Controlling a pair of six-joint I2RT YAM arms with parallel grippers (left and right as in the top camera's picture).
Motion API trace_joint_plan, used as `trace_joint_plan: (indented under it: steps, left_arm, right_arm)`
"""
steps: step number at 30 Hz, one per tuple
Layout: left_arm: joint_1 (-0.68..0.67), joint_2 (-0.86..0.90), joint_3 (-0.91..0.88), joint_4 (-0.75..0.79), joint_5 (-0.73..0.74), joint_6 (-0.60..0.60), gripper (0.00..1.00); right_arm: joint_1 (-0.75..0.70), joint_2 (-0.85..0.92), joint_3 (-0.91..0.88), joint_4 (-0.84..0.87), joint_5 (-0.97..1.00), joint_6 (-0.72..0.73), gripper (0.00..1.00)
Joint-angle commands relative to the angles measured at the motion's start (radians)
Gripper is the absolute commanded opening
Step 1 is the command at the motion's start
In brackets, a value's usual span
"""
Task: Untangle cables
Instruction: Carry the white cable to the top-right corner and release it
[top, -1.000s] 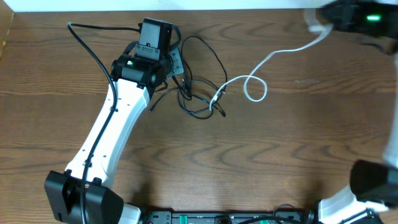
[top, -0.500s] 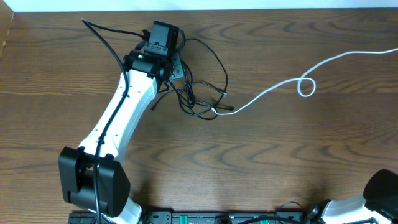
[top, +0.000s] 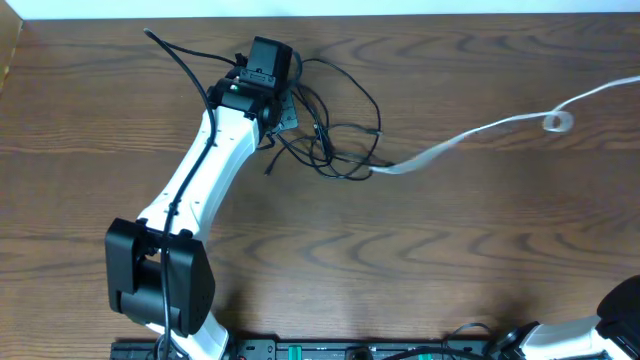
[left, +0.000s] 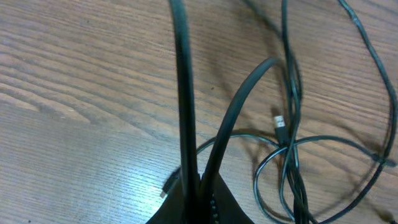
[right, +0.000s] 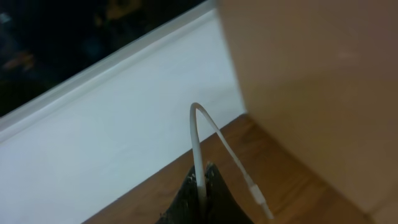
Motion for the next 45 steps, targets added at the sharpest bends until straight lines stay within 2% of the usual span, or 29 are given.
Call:
trace_joint_plan:
  steps: [1, 9, 21, 28, 34, 45]
  left_arm:
    - [0.004, 0.016, 0.017, -0.002, -0.025, 0.003, 0.07]
    - [0.004, 0.016, 0.017, 0.002, -0.024, 0.002, 0.07]
    - [0.003, 0.016, 0.017, 0.001, 0.007, 0.002, 0.07]
    - [0.003, 0.016, 0.017, 0.002, 0.006, 0.002, 0.07]
    - [0.003, 0.016, 0.017, 0.002, 0.006, 0.002, 0.07]
    - [0.003, 0.016, 0.017, 0.012, 0.006, 0.002, 0.08]
  right_arm:
    - [-0.055, -0.004, 0.007, 0.003, 0.053, 0.005, 0.01]
    - [-0.064, 0.005, 0.007, -0.018, -0.008, -0.019, 0.01]
    - [0.124, 0.112, 0.007, 0.134, 0.026, -0.009, 0.01]
    - [0.243, 0.222, 0.007, 0.305, 0.066, 0.039, 0.01]
    - [0.321, 0.333, 0.007, 0.402, 0.202, 0.034, 0.01]
    - [0.302, 0.577, 0.007, 0.443, 0.278, 0.083, 0.01]
